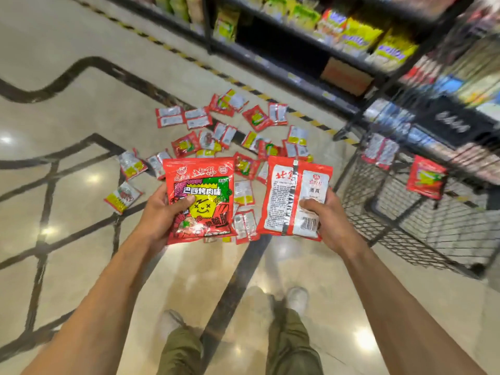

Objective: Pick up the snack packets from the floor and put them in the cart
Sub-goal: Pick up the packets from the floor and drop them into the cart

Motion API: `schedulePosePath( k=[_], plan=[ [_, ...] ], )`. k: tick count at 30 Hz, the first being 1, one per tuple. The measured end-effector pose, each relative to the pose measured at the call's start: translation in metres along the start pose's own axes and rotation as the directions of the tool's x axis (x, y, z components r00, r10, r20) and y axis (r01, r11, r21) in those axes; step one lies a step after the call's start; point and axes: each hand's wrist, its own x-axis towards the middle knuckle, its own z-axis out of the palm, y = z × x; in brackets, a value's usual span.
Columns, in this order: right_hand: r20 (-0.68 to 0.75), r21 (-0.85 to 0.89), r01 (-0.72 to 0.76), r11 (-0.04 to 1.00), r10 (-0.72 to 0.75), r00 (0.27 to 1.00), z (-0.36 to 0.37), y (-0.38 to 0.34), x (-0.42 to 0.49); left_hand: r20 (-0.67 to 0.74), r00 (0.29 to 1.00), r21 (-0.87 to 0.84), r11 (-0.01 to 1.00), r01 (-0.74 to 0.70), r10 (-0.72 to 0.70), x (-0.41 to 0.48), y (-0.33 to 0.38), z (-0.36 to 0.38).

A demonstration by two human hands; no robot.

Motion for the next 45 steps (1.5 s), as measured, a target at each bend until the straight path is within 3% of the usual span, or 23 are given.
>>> schedulePosePath(
  k=[9, 18, 30, 38, 45],
  plan=[
    [-0.112, 0.106, 0.098, 0.990, -0.086, 0.990, -0.206, -0.126, -0.064, 0.170, 0.984, 0.081, 0.994, -0.075, 0.060, -0.045, 0.076, 0.246],
    [-0.232, 0.150, 0.191, 0.970, -0.153, 0.961, -0.345, -0.174, -0.086, 0.328, 0.944, 0.209, 0.971, -0.119, 0.045, -0.047, 0.091, 0.429],
    [-0.423, 0.193, 0.147, 0.970, -0.053, 0.904, -0.453, -0.178, -0.056, 0.452, 0.887, 0.342, 0.937, -0.075, -0.094, 0.010, 0.094, 0.568],
    [-0.542, 0.236, 0.135, 0.962, 0.015, 0.840, -0.493, -0.178, 0.008, 0.448, 0.873, 0.420, 0.907, -0.014, -0.195, 0.094, 0.083, 0.636],
    [-0.551, 0.238, 0.053, 0.970, 0.090, 0.830, -0.517, -0.158, 0.076, 0.374, 0.894, 0.531, 0.847, 0.011, -0.246, 0.166, 0.049, 0.676]
  ],
)
